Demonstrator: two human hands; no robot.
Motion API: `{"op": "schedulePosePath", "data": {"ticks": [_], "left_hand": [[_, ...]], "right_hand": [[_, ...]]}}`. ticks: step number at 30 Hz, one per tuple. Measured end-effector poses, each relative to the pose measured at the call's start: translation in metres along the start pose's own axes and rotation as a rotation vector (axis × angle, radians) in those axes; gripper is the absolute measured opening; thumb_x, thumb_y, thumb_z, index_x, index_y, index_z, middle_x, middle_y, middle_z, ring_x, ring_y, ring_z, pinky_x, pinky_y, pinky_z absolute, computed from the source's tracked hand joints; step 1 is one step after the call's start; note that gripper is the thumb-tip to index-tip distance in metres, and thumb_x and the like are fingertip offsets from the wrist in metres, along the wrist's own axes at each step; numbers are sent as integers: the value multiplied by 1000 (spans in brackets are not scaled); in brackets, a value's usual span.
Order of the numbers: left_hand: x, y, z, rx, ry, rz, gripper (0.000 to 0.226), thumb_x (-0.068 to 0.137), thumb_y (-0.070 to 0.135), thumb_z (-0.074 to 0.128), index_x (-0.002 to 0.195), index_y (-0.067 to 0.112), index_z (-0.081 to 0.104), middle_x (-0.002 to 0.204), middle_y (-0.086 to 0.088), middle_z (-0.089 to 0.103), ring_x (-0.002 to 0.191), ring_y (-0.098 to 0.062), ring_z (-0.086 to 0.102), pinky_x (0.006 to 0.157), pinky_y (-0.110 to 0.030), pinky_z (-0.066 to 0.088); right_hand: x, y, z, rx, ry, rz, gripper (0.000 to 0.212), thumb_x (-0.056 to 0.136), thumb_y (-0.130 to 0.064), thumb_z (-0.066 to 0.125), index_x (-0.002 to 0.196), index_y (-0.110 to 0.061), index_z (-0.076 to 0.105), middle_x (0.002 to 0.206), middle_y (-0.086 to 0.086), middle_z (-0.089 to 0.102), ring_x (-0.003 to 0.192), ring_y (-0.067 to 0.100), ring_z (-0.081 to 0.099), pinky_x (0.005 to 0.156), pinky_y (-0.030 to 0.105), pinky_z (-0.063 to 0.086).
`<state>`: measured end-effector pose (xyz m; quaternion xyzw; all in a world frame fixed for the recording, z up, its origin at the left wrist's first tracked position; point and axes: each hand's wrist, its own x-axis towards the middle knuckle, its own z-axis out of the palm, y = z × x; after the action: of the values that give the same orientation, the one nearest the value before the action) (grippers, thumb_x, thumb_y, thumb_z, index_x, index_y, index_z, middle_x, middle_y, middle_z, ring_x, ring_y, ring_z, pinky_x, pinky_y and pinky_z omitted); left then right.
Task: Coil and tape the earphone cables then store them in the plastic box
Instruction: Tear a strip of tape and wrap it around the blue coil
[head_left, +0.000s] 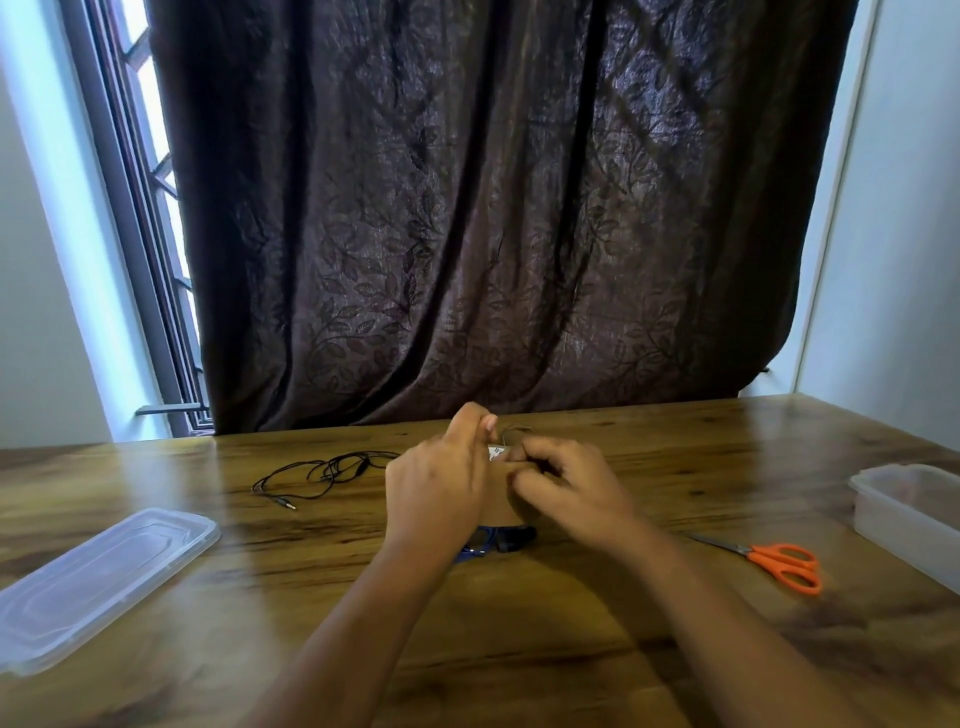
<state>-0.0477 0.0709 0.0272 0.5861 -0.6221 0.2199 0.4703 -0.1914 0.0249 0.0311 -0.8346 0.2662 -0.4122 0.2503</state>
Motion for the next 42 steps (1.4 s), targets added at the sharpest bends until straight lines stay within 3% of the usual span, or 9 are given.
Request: {"op": "schedulePosePath", "data": {"ticks": [5, 8, 12, 16, 22, 27, 31, 34, 42], "left_hand": [[0, 1, 1, 26, 26, 39, 37, 98, 39, 25, 86, 21, 55, 44, 9, 45, 34, -7, 43, 36, -21, 29], [1, 1, 1, 14, 49, 31, 36, 97, 38, 26, 86, 21, 56, 44, 8, 46, 35, -8, 45, 36, -25, 32], [2, 3, 0, 27, 60, 45, 35, 97, 36, 27, 86, 20, 57, 44, 8, 47, 35, -8, 45, 36, -22, 29], [1, 2, 1, 29, 47, 48, 32, 97, 36, 29, 85, 21, 55, 46, 11, 45, 35, -5, 42, 38, -16, 24], [-1, 1, 5, 49, 46, 29, 35, 98, 38, 27, 84, 22, 55, 44, 9, 48, 34, -7, 45, 36, -21, 31], [0, 3, 2, 24, 74, 30, 37, 98, 37, 27, 83, 21, 57, 43, 11, 42, 34, -5, 41, 37, -16, 25], [1, 4, 0, 19, 82, 32, 36, 98, 36, 27, 84, 21, 57, 44, 11, 44, 35, -4, 42, 38, -16, 27], [0, 4, 1, 31, 76, 45, 35, 98, 36, 28, 83, 21, 56, 45, 12, 42, 35, -3, 40, 38, -14, 24], [-1, 3, 3, 24, 73, 38, 35, 98, 37, 28, 82, 21, 55, 45, 11, 42, 35, -6, 42, 36, -20, 29]], "right_hand": [[-1, -1, 0, 50, -6, 2, 21, 73, -29, 47, 73, -16, 65, 68, -9, 60, 64, 2, 53, 56, 16, 40], [0, 2, 0, 91, 6, -1, 25, 75, -18, 43, 74, -25, 67, 76, -9, 68, 72, 5, 60, 60, 20, 47], [-2, 1, -2, 127, 3, 8, 23, 83, -16, 49, 68, -26, 63, 70, -23, 62, 68, -4, 57, 58, 10, 39], [-2, 0, 1, 97, 28, -11, 20, 82, -26, 53, 64, -33, 59, 64, -20, 60, 64, -2, 54, 58, 12, 38], [0, 2, 3, 77, 18, -9, 21, 71, -42, 44, 67, -33, 63, 72, -10, 64, 68, 1, 57, 57, 14, 41], [0, 3, 0, 104, 31, -3, 29, 75, -17, 41, 66, -34, 62, 73, -20, 66, 70, -3, 59, 60, 11, 41], [-2, 1, -2, 118, 21, -16, 32, 90, -11, 53, 65, -29, 60, 75, -21, 67, 68, -7, 58, 60, 10, 41], [-2, 2, 0, 100, 36, -38, 34, 89, -8, 58, 64, -31, 59, 67, -27, 63, 69, -8, 59, 63, 9, 41], [-1, -1, 2, 103, 34, -27, 19, 76, -20, 49, 70, -30, 63, 80, 3, 71, 70, 10, 62, 58, 11, 42]]}}
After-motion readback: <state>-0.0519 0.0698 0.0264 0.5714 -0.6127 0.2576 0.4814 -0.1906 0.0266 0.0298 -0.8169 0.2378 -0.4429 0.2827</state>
